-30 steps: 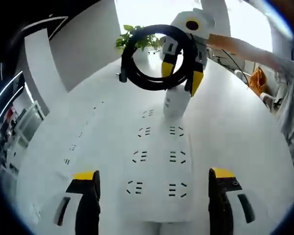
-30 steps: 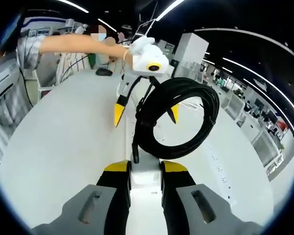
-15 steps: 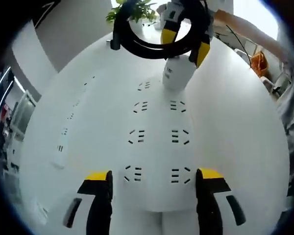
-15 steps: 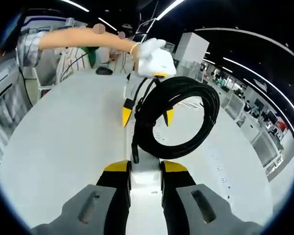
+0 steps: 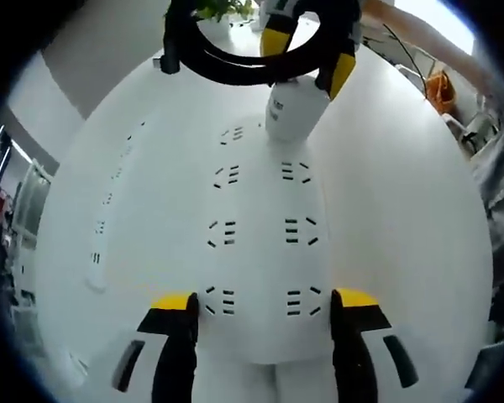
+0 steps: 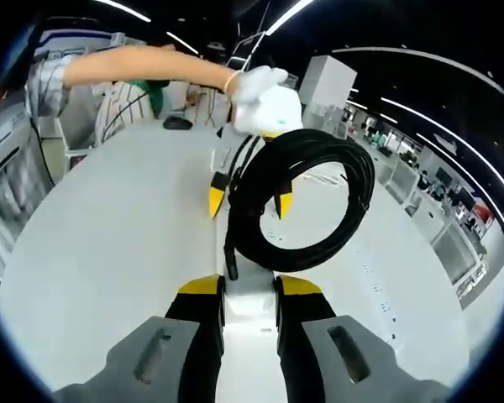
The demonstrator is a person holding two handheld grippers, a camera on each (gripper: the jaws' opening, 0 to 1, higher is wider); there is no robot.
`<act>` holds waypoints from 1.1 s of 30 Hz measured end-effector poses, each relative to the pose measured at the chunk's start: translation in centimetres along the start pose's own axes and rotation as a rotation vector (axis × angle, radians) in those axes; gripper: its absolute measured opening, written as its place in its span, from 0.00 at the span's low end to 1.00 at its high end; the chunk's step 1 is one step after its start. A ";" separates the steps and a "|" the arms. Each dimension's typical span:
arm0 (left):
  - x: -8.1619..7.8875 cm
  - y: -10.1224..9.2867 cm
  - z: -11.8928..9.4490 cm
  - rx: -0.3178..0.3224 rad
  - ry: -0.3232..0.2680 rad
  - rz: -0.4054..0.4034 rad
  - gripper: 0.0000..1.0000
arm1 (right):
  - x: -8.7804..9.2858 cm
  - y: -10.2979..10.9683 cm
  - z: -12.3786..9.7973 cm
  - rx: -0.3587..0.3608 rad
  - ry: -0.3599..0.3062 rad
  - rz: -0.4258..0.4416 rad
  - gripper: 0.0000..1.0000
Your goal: Straighten the power strip on the desk, plug the charger into it
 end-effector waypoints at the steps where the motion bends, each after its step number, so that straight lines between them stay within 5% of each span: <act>1: 0.0 0.0 0.0 0.000 0.005 -0.002 0.65 | 0.0 0.0 0.0 0.000 -0.003 0.001 0.21; 19: 0.1 -1.1 0.0 0.013 0.085 -0.008 0.63 | 0.1 -0.1 0.2 0.022 -0.052 0.032 0.24; 25: 0.1 -1.1 0.1 0.017 0.092 -0.008 0.63 | -0.1 0.9 1.2 0.017 -0.079 0.008 0.46; 30: 0.0 -1.1 0.2 0.021 0.111 -0.010 0.63 | -0.3 0.7 1.5 0.045 -0.033 -0.063 0.43; 33: 0.1 -1.1 0.2 0.021 0.106 -0.012 0.63 | -0.6 0.4 1.4 0.065 -0.023 -0.100 0.26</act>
Point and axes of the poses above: the point that each gripper's makers call its tool centre point, and the gripper's own axes: z roughly forward along the fingers, y roughly to its left, x roughly out of its underside, the point moved 4 cm from there along -z, roughly backward along the fingers, and after that the axes turned 7 degrees about z, right-handed, at the moved point
